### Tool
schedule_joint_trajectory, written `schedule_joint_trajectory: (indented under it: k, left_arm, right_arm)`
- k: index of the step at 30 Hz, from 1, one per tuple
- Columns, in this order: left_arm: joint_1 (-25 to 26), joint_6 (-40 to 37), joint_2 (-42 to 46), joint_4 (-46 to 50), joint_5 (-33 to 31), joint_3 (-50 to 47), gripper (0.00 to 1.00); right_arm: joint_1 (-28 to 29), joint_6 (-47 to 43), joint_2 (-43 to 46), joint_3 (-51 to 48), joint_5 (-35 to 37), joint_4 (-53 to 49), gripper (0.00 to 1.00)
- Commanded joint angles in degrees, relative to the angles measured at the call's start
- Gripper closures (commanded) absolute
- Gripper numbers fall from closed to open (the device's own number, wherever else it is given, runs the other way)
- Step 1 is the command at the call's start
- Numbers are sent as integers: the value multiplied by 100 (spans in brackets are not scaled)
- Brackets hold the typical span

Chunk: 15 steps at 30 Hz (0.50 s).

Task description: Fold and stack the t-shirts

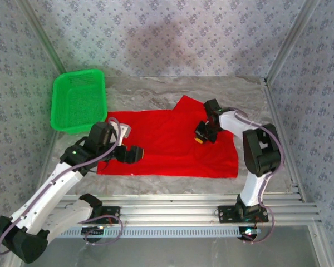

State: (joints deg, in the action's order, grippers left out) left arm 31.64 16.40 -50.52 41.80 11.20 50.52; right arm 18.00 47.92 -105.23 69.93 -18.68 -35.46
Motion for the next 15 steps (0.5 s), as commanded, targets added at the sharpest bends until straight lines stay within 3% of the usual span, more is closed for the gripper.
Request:
schedule_joint_trajectory:
  k: [1, 8, 15]
  left_arm:
    - [49, 150, 110, -46, -57, -118, 5]
    - [50, 308, 171, -92, -100, -340, 5]
    - [49, 462, 164, -195, -142, -486, 5]
  right_arm:
    - [76, -255, -275, 371, -66, -248, 100]
    - [189, -472, -736, 764, -110, -368, 98]
    - [204, -569, -885, 838, -136, -400, 76]
